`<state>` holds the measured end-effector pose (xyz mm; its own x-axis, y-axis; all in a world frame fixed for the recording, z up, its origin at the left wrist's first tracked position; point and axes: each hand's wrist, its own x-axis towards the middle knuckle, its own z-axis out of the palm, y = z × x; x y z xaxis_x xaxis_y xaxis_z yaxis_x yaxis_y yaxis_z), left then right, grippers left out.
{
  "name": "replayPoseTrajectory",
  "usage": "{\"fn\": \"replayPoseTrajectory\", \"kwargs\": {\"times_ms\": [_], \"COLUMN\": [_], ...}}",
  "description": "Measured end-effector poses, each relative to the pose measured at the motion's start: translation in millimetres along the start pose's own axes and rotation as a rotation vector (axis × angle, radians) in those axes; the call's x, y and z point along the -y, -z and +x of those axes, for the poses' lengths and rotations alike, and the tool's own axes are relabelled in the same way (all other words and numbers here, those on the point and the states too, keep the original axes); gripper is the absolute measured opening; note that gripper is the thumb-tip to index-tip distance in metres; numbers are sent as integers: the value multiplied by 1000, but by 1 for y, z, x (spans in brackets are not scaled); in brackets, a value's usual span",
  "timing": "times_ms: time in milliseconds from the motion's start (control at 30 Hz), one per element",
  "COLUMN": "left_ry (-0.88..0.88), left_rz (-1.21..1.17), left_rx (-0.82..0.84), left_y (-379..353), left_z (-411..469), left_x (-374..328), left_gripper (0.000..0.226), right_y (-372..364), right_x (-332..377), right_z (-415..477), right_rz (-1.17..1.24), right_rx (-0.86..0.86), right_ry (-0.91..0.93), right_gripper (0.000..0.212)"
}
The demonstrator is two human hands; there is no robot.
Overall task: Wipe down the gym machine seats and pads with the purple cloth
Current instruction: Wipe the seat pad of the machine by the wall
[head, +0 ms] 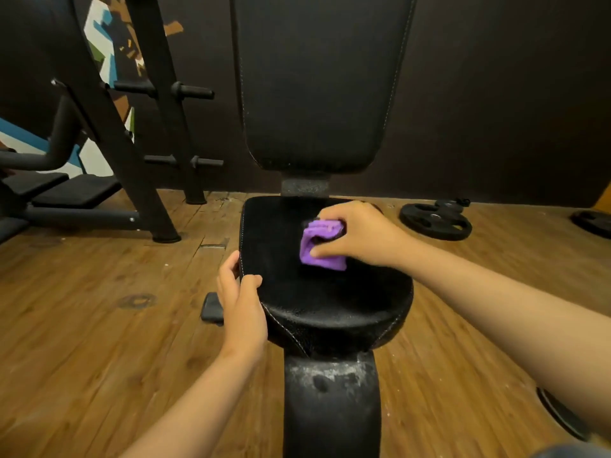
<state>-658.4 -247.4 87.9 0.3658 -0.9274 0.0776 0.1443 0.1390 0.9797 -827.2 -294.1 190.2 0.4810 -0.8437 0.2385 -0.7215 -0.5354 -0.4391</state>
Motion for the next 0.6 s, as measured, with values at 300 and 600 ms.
{"fn": "replayPoseTrajectory", "kwargs": {"times_ms": [300,600], "left_ry": [71,73], "left_rz": [40,25], "left_rx": [96,105], "left_y": [6,4], "left_z": [-7,-7], "left_x": [-12,-9], "left_gripper": [48,50], "right_y": [3,9], "right_x": [-36,-36], "right_z": [3,-25], "right_rz": [-84,-134], "right_rx": [-197,-195], "right_ry": [-311,-251], "right_gripper": [15,16]}}
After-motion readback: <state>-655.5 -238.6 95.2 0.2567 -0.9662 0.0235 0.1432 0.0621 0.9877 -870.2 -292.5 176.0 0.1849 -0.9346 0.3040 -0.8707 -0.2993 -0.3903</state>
